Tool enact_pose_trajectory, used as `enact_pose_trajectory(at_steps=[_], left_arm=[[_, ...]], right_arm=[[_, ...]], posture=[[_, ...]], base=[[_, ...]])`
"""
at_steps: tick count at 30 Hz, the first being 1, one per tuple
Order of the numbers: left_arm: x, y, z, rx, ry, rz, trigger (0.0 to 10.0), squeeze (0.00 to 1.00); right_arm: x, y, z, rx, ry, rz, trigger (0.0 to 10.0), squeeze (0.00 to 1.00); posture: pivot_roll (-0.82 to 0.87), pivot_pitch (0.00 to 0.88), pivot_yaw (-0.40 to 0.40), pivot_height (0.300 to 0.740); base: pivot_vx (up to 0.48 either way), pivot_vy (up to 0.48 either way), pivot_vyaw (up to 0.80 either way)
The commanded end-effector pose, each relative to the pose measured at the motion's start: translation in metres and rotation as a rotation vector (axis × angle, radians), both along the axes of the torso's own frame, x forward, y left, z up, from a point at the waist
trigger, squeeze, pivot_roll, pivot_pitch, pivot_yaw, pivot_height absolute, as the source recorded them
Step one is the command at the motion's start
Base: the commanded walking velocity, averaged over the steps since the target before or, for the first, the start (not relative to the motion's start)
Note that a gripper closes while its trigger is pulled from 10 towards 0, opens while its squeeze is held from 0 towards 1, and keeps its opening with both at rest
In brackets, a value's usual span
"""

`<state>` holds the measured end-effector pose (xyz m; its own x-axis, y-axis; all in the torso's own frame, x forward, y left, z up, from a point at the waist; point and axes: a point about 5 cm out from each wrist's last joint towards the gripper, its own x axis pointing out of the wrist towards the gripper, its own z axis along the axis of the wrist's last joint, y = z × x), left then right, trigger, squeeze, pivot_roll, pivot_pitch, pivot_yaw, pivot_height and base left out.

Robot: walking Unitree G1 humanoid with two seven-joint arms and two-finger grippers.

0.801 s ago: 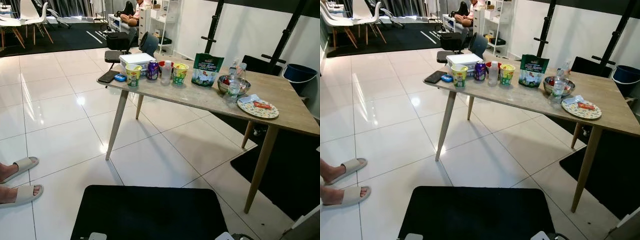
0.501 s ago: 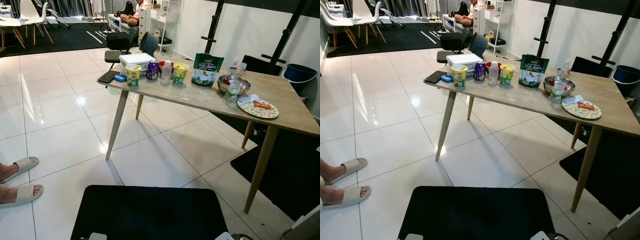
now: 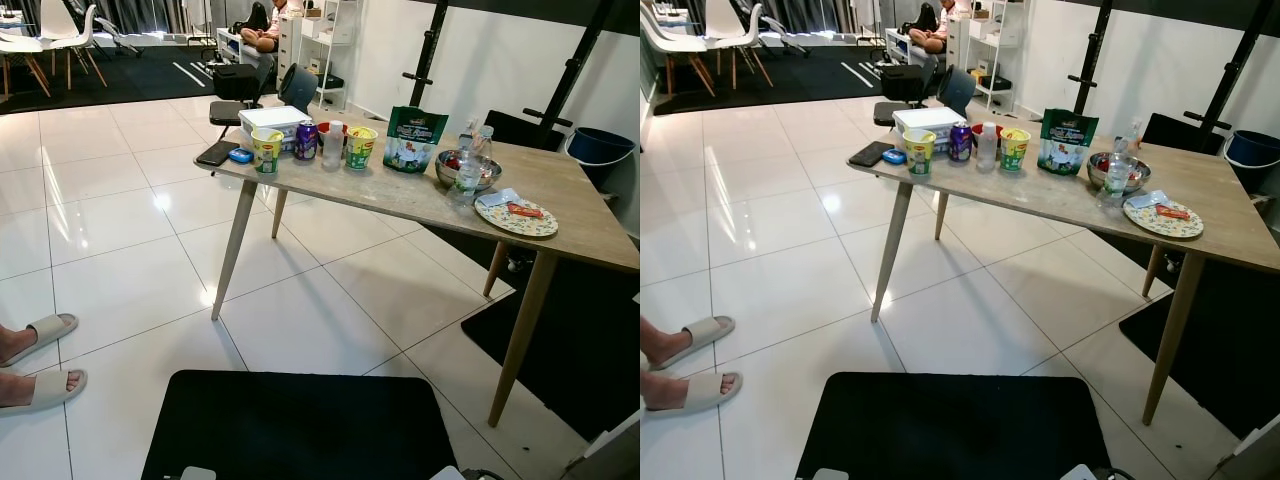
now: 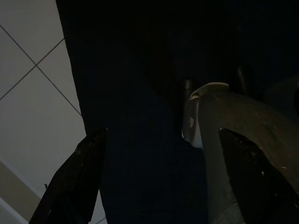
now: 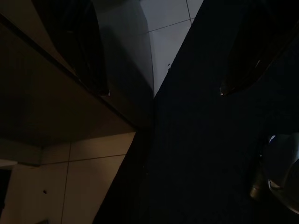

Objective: Restocking fridge

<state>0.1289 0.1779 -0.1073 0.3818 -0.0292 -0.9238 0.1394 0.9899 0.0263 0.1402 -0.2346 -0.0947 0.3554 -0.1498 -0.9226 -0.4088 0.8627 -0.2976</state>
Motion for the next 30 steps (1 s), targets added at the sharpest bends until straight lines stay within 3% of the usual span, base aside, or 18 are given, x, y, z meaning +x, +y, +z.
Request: enact_pose_trajectory(at_steps=[1,5,30], left_arm=[[-0.0065,-0.0056,-0.0027,-0.011,0.031,-0.015,10.0,0.00],[-0.0089,-0.0054,-0.0035,-0.003,0.042,-0.019,10.0,0.00],[-0.0088,-0.0053,-0.0034,-0.006,0.049,-0.036,10.0,0.00]], right_arm=[[-0.0005,0.0000,-0.0002,0.001,0.001,-0.001,10.0,0.00],[-0.0008,0.0001,-0.0003,0.002,0.002,-0.002,10.0,0.00],[-0.0026,0.0021,-0.0014,0.007,0.004,0.001,10.0,0.00]], posture=[[-0.07,0.000,-0.082,0.740],[-0.07,0.000,-0.082,0.740],[-0.07,0.000,-0.079,0.740]], base=[[0.000,0.000,0.00],[0.000,0.000,0.00],[0.271,0.000,0.00]])
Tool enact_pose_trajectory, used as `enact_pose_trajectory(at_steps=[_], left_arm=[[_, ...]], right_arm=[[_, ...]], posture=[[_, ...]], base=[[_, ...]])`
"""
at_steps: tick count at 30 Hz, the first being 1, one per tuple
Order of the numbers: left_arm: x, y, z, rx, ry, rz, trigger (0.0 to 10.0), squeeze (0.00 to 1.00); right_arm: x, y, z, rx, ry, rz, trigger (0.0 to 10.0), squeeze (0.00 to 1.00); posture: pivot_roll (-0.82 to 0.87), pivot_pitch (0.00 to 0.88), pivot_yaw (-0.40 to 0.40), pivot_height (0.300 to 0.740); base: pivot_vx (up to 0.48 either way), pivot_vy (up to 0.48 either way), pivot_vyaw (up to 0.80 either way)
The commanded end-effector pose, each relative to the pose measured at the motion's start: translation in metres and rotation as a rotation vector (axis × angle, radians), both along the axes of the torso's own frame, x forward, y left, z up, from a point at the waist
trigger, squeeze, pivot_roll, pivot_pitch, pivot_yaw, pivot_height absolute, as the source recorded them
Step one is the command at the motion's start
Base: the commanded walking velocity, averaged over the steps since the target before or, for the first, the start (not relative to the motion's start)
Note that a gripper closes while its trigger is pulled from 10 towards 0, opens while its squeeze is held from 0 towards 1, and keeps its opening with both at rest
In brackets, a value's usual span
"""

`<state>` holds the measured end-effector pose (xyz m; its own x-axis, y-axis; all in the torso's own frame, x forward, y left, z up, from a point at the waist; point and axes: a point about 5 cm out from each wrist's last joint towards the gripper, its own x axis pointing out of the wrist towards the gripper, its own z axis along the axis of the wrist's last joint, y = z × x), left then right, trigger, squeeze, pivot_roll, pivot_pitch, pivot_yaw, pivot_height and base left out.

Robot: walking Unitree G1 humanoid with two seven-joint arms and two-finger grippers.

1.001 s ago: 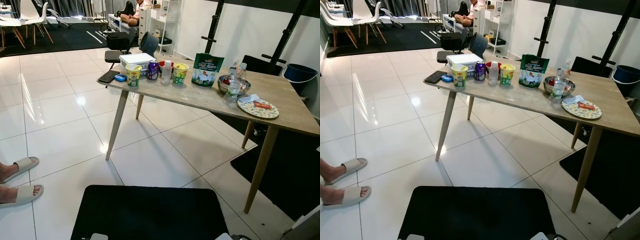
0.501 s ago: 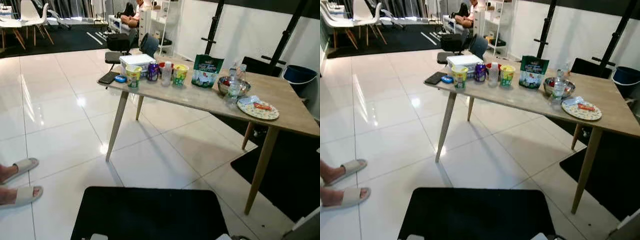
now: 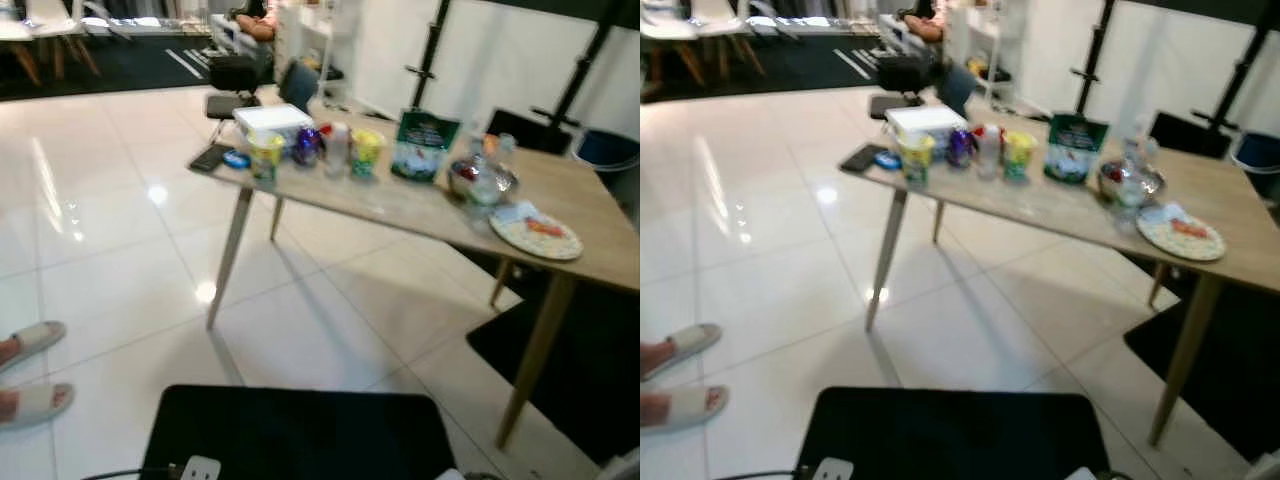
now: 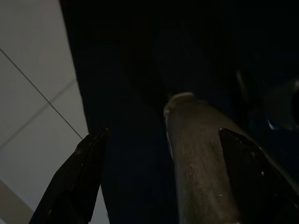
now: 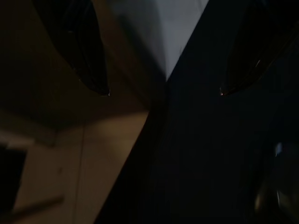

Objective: Restocking fridge

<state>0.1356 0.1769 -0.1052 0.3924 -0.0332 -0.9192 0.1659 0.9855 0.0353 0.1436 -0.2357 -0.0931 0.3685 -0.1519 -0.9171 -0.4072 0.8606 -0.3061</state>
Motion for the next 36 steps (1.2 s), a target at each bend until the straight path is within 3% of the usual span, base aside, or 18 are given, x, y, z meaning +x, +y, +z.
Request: enact_pose_trajectory(at_steps=[1,6,18,36], left_arm=[[-0.0155,-0.0043,-0.0055,-0.013,0.061,-0.009,10.0,0.00],[-0.0152,-0.0046,-0.0055,-0.013,0.060,-0.009,10.0,0.00],[-0.0153,-0.0053,-0.0055,-0.015,0.060,-0.011,10.0,0.00],[-0.0163,-0.0062,-0.0059,-0.017,0.062,-0.013,10.0,0.00]], right_arm=[[-0.0060,0.0032,-0.0029,0.011,0.018,-0.002,10.0,0.00],[-0.0066,0.0032,-0.0032,0.016,0.024,-0.010,10.0,0.00],[-0.0068,0.0025,-0.0031,0.018,0.024,-0.018,10.0,0.00],[-0.0049,0.0021,-0.0022,0.020,0.010,-0.011,10.0,0.00]], posture=[[-0.07,0.000,-0.079,0.740],[-0.07,0.000,-0.080,0.740],[-0.07,0.000,-0.079,0.740],[-0.07,0.000,-0.081,0.740]], base=[[0.281,0.000,0.00],[0.282,0.000,-0.09],[0.283,0.000,-0.75],[0.284,0.000,0.00]])
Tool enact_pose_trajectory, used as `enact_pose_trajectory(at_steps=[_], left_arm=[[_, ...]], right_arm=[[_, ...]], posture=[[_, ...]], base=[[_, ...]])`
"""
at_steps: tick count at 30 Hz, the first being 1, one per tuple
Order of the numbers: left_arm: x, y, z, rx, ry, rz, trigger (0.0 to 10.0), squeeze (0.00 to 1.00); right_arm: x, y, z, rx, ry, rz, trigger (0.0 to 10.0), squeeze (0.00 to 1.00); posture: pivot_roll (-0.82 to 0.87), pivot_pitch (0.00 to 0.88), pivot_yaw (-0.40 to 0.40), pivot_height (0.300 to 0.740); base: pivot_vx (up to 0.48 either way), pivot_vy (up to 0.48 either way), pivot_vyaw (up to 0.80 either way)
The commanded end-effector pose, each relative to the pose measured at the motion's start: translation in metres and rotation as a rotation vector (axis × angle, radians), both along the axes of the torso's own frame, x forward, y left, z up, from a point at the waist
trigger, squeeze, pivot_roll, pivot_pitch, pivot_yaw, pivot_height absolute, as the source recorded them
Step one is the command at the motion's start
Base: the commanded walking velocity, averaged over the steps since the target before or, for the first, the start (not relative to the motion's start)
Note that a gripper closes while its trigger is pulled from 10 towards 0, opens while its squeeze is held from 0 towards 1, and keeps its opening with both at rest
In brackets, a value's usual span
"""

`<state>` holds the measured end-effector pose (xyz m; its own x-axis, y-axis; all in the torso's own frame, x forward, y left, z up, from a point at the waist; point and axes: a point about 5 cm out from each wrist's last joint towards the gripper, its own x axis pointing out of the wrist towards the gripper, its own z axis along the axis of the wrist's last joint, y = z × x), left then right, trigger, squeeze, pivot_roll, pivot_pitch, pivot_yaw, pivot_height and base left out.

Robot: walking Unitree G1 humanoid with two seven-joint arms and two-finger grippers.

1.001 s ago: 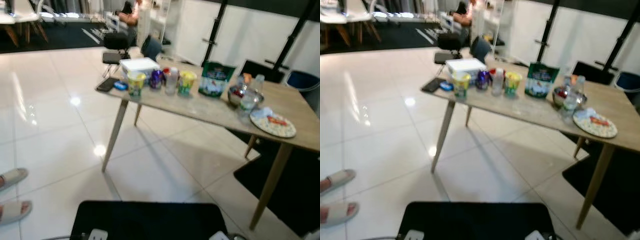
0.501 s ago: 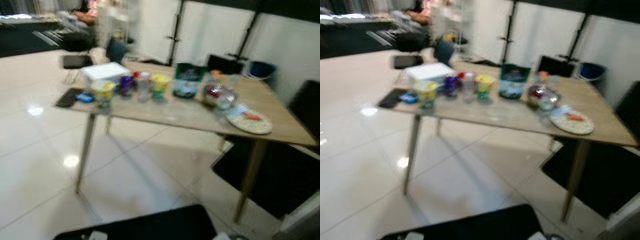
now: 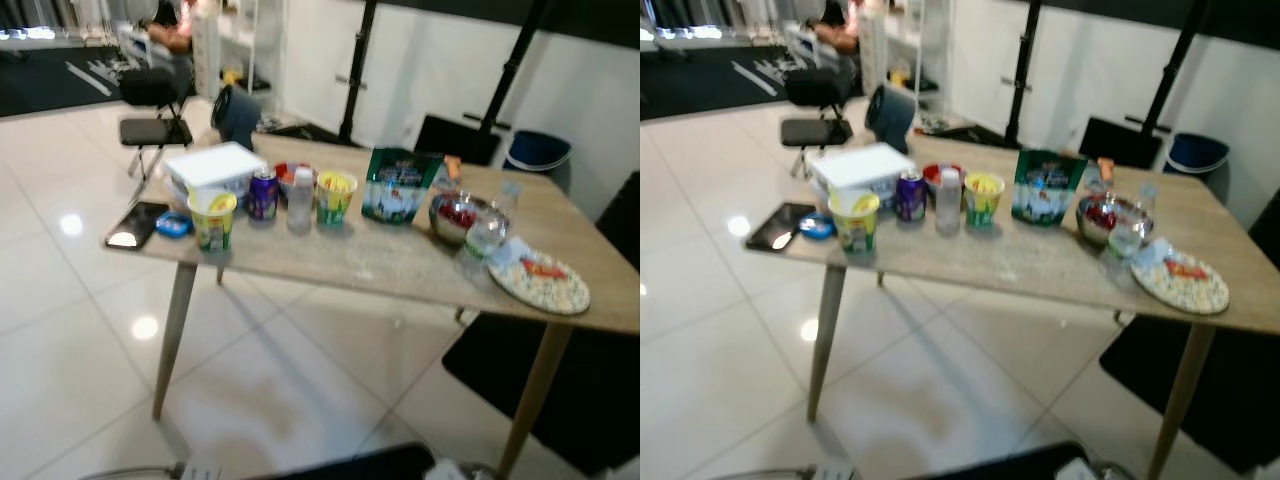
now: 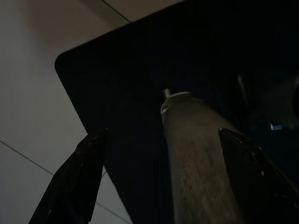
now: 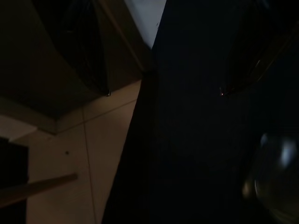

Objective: Restocking fridge

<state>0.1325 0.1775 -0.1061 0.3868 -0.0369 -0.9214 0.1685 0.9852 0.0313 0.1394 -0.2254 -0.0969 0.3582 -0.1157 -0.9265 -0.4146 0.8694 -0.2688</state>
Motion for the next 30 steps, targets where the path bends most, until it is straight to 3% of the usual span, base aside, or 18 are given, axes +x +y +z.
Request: enact_pose_trajectory(at_steps=[1,21,30], left_arm=[[-0.0135,-0.0067,-0.0050,-0.013,0.056,-0.011,10.0,0.00],[-0.0121,-0.0063,-0.0046,-0.005,0.053,-0.017,10.0,0.00],[-0.0157,-0.0069,-0.0056,-0.019,0.062,-0.032,10.0,0.00]], right_arm=[[-0.0006,-0.0084,0.0017,-0.017,-0.002,-0.015,10.0,0.00],[0.0014,-0.0089,0.0026,-0.014,-0.011,-0.012,10.0,0.00],[0.0001,-0.0078,0.0019,-0.007,-0.009,-0.016,10.0,0.00]], posture=[[-0.07,0.000,-0.082,0.740],[-0.08,0.000,-0.083,0.740],[-0.07,0.000,-0.082,0.740]], base=[[0.285,0.000,0.00],[0.278,0.000,0.00],[0.000,-0.050,0.00]])
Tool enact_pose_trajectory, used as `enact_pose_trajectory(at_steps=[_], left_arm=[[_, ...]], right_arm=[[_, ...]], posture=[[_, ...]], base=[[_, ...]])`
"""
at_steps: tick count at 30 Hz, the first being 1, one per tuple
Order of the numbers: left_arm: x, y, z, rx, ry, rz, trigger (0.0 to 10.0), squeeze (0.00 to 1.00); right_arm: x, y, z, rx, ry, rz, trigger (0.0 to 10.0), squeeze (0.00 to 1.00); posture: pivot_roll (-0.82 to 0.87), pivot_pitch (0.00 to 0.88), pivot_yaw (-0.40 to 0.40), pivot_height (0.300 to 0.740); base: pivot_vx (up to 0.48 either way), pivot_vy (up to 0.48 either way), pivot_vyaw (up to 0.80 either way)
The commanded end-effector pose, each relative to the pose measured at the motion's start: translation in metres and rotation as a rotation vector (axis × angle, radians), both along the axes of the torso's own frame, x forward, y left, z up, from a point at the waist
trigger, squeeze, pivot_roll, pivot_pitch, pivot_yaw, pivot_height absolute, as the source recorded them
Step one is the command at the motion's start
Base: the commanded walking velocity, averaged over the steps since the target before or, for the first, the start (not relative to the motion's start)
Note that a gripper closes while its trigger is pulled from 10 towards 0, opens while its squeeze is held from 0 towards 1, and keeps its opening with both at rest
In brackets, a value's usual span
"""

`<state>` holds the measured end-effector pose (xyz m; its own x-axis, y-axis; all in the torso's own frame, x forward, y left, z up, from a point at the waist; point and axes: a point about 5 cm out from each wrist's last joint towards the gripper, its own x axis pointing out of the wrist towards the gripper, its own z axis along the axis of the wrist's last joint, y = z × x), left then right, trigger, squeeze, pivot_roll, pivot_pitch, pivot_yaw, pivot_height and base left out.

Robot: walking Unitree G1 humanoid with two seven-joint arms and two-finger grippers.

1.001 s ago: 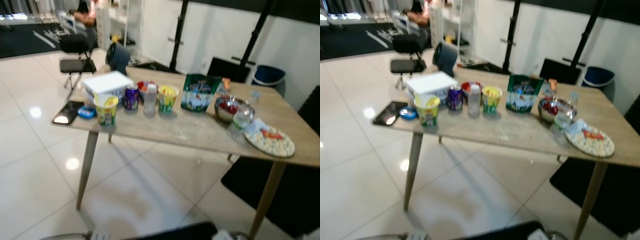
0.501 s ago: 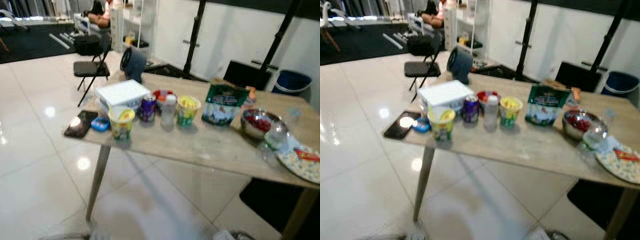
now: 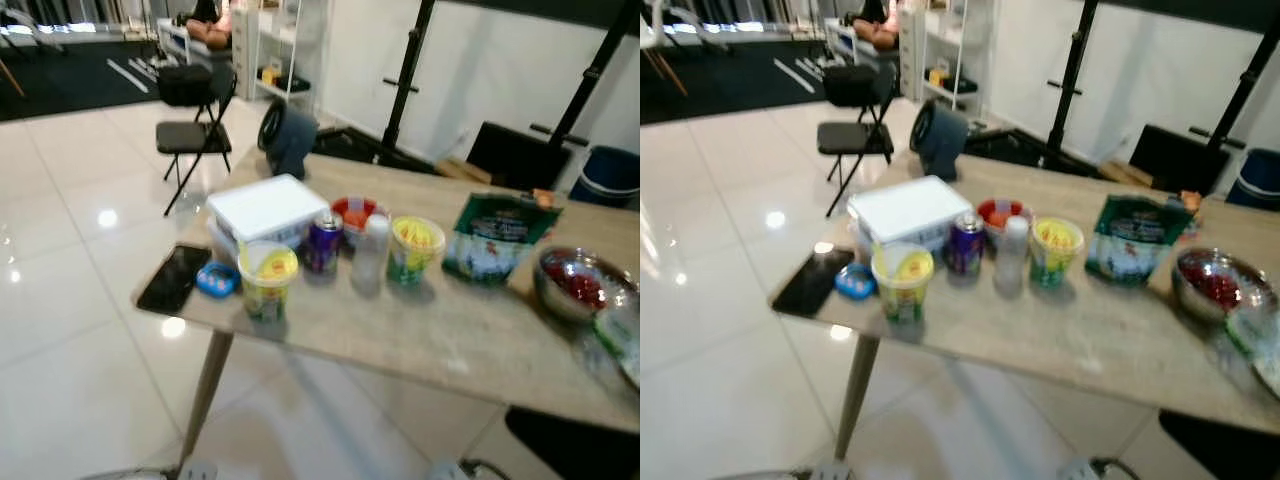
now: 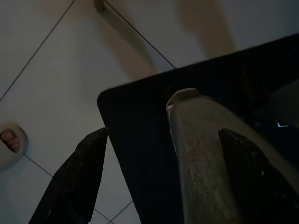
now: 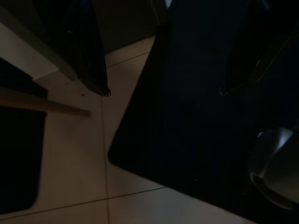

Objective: Restocking fridge

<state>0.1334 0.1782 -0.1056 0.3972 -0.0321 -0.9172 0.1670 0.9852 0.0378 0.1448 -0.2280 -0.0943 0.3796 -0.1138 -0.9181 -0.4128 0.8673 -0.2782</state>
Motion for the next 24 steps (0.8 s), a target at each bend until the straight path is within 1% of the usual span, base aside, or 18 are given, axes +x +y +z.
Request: enact_pose_trajectory(at_steps=[1,6,7,10,14,16,17,18,20,22,23,24], left_arm=[[-0.017,-0.008,-0.006,-0.023,0.082,-0.044,10.0,0.00],[-0.016,-0.006,-0.006,-0.008,0.077,-0.036,10.0,0.00],[-0.015,-0.007,-0.006,-0.016,0.068,-0.020,10.0,0.00],[-0.013,-0.007,-0.005,-0.013,0.060,-0.015,10.0,0.00],[-0.014,-0.007,-0.005,-0.018,0.061,-0.015,10.0,0.00],[-0.015,-0.007,-0.005,-0.020,0.064,-0.015,10.0,0.00],[-0.015,-0.007,-0.006,-0.021,0.065,-0.014,10.0,0.00],[-0.015,-0.007,-0.006,-0.021,0.065,-0.014,10.0,0.00],[-0.016,-0.007,-0.006,-0.021,0.067,-0.013,10.0,0.00],[-0.017,-0.007,-0.006,-0.021,0.068,-0.012,10.0,0.00],[-0.017,-0.007,-0.006,-0.021,0.068,-0.012,10.0,0.00],[-0.017,-0.007,-0.006,-0.021,0.068,-0.012,10.0,0.00]], right_arm=[[-0.005,-0.005,-0.001,-0.007,0.013,-0.022,10.0,0.00],[-0.005,-0.005,-0.001,-0.006,0.011,-0.025,10.0,0.00],[-0.005,-0.006,0.000,-0.007,0.008,-0.027,10.0,0.00],[-0.004,-0.008,0.000,-0.006,0.001,-0.038,10.0,0.00],[0.003,-0.013,0.004,0.025,-0.043,-0.082,10.0,0.00],[0.010,-0.011,0.008,0.104,-0.071,-0.089,10.0,0.00],[0.014,-0.008,0.009,0.161,-0.086,-0.090,10.0,0.00],[0.014,-0.008,0.009,0.161,-0.086,-0.090,10.0,0.00],[0.025,-0.001,0.015,0.323,-0.119,-0.075,10.0,0.00],[0.036,0.006,0.023,0.476,-0.140,-0.012,10.0,0.00],[0.036,0.006,0.023,0.476,-0.140,-0.012,10.0,0.00],[0.038,0.008,0.026,0.513,-0.143,0.011,10.0,0.00]], posture=[[-0.07,0.000,-0.082,0.740],[-0.07,0.000,-0.081,0.740],[-0.07,0.000,-0.082,0.740],[-0.07,0.000,-0.082,0.740],[-0.07,0.000,-0.082,0.740],[-0.07,0.000,-0.082,0.740],[-0.07,0.000,-0.082,0.740],[-0.07,0.000,-0.082,0.740],[-0.08,0.000,-0.082,0.740],[-0.08,0.000,-0.082,0.740],[-0.08,0.000,-0.082,0.740],[-0.08,0.000,-0.082,0.740]], base=[[0.000,-0.450,0.00],[0.000,-0.450,0.00],[0.000,0.000,0.00],[0.000,0.000,0.00],[0.000,0.000,0.00],[0.000,0.000,0.00],[0.000,0.000,0.00],[0.000,0.000,0.00],[0.000,0.000,0.00],[0.000,0.000,0.00],[0.000,0.000,0.00],[0.000,0.000,0.00]])
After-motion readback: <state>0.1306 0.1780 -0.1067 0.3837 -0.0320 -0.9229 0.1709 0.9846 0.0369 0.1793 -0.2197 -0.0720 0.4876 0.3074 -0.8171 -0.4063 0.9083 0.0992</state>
